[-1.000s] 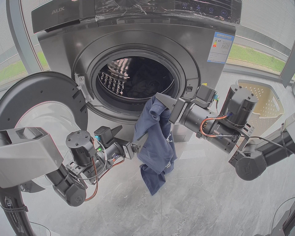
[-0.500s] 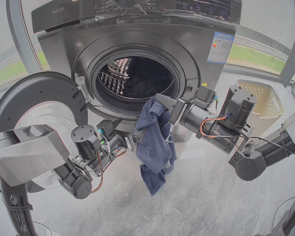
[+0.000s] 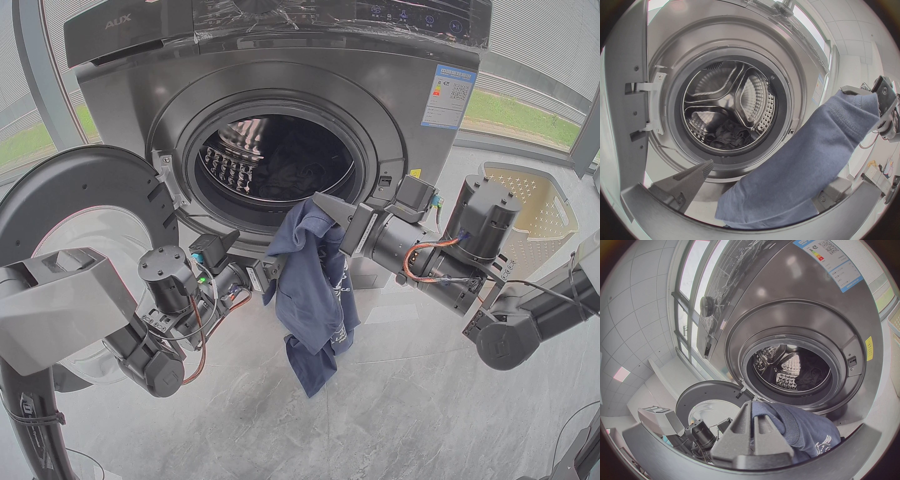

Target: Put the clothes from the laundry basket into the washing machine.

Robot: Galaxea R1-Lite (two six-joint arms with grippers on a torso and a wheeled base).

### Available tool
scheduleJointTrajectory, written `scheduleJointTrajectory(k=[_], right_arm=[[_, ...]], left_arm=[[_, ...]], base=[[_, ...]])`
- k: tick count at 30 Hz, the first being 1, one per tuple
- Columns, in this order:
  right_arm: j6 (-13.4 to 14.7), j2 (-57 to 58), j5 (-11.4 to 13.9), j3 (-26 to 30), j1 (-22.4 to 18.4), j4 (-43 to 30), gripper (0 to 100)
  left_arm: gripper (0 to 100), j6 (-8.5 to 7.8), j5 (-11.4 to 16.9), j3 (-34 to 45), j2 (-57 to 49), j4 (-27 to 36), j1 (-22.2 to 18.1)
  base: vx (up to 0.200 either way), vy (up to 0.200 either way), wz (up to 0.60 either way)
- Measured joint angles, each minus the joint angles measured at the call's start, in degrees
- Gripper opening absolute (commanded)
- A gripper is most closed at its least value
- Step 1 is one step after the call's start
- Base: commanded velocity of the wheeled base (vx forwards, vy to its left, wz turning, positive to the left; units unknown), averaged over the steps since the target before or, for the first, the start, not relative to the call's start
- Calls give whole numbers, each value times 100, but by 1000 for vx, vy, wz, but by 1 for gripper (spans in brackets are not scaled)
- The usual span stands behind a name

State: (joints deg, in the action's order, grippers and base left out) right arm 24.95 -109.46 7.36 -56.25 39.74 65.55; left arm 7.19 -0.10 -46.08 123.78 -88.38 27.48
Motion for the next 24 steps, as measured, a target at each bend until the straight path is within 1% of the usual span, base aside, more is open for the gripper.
scheduleJointTrajectory(k=[5, 14, 15, 24], right_arm=[[-2, -35, -1, -9, 20, 0, 0], [-7, -66, -11, -12, 61, 0, 0], [-7, -68, -11, -11, 63, 0, 0], [-5, -88, -9, -4, 63, 9, 0]], left_arm=[[100, -2, 7, -184, 133, 0, 110], [100, 0, -4, -562, 411, 0, 157], [0, 0, -4, -573, 422, 0, 160], [0, 9, -11, -592, 372, -16, 210]], base=[[0, 0, 0], [0, 0, 0], [0, 0, 0], [0, 0, 0]])
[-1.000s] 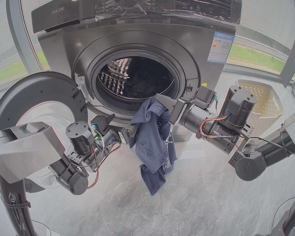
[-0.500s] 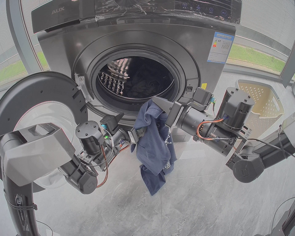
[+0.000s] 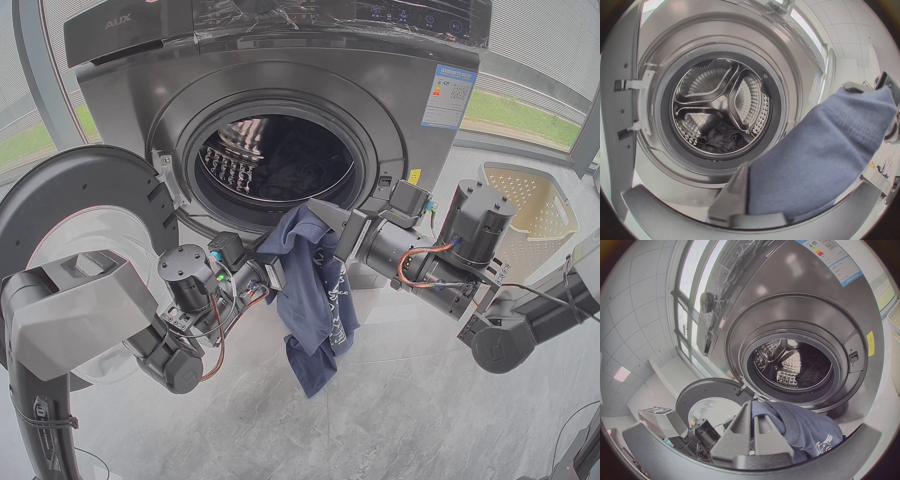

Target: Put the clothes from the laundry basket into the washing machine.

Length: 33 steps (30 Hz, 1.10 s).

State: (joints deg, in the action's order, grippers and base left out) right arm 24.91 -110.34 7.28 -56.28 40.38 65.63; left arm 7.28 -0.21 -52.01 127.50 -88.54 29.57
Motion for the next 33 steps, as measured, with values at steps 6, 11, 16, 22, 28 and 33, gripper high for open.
scheduleJointTrajectory(k=[6, 11, 16, 22, 28, 33], right_arm=[[5, -39, -6, 4, -5, 49, 0], [5, -60, -6, 24, -5, 60, 0], [5, -71, -2, 63, 2, 68, 0], [9, -72, -72, 155, 61, 82, 0], [7, -50, -165, 224, 88, 77, 0], [7, -50, -165, 218, 100, 77, 0]], left_arm=[[0, -6, 7, 215, -294, 0, 71], [0, -15, 39, 713, -749, 0, 157], [0, -15, 43, 1074, -1223, -6, 234], [0, -2, 52, 1226, -1625, -20, 304], [0, 2, 80, 1395, -1915, -11, 358], [0, 24, 80, 1389, -2007, -9, 402]], base=[[0, 0, 0], [0, 0, 0], [0, 0, 0], [0, 0, 0], [0, 0, 0], [0, 0, 0]])
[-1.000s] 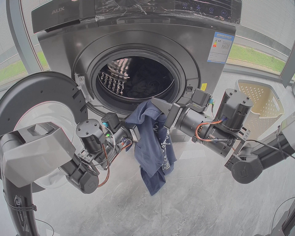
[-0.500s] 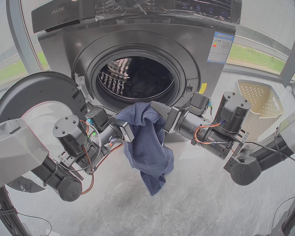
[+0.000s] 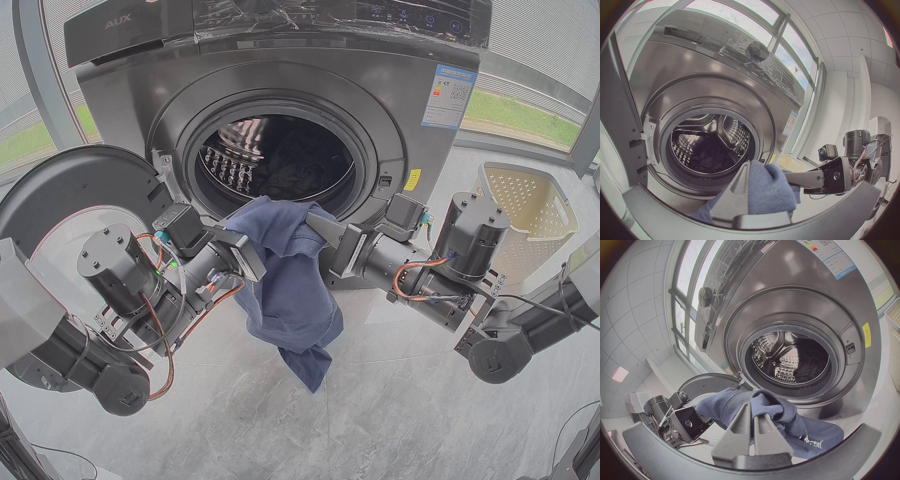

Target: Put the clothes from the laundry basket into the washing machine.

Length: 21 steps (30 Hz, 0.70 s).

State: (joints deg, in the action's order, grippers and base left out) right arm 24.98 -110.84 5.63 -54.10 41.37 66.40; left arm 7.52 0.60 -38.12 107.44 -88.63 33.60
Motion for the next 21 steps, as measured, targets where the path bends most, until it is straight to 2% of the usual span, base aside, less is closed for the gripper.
scheduleJointTrajectory(k=[1, 14, 16, 21], right_arm=[[0, -2, 0, 2, 2, 2, 100], [-82, -66, -9, 336, -30, 51, 100], [-150, -94, -6, 463, -59, 49, 100], [-539, -234, 17, 802, -169, 277, 100]], left_arm=[[0, 5, 0, -5, -9, -5, 5], [0, 35, -38, -116, -93, 6, -41], [0, 33, -41, -138, -105, 9, -44], [0, 28, -39, -187, -167, 11, -48]], base=[[0, 0, 0], [0, 0, 0], [0, 0, 0], [0, 0, 0]])
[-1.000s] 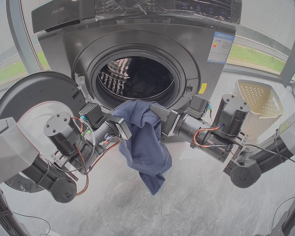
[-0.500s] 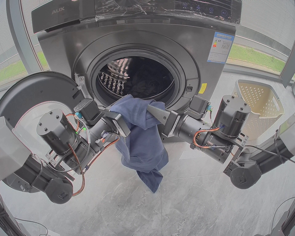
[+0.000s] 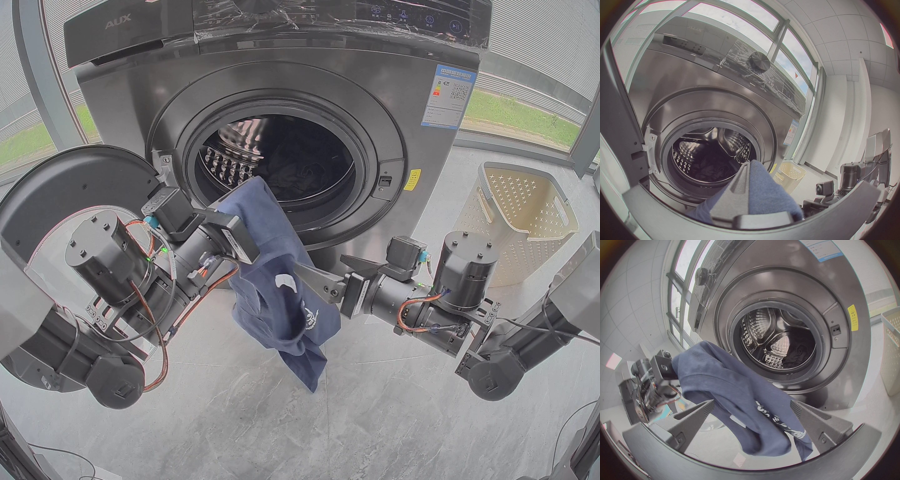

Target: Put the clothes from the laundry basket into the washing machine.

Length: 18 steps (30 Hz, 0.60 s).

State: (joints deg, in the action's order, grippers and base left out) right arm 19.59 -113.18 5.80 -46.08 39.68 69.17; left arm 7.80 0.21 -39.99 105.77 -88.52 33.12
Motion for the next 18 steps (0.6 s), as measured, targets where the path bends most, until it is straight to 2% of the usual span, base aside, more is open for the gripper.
scheduleJointTrajectory(k=[6, 18], right_arm=[[-310, -256, 21, 254, -178, 432, 100], [-552, -673, 21, 407, -107, 638, 100]], left_arm=[[0, 0, -2, -39, -74, 2, 0], [0, 0, -45, -223, -105, 28, -24]], base=[[0, 0, 0], [0, 0, 0]])
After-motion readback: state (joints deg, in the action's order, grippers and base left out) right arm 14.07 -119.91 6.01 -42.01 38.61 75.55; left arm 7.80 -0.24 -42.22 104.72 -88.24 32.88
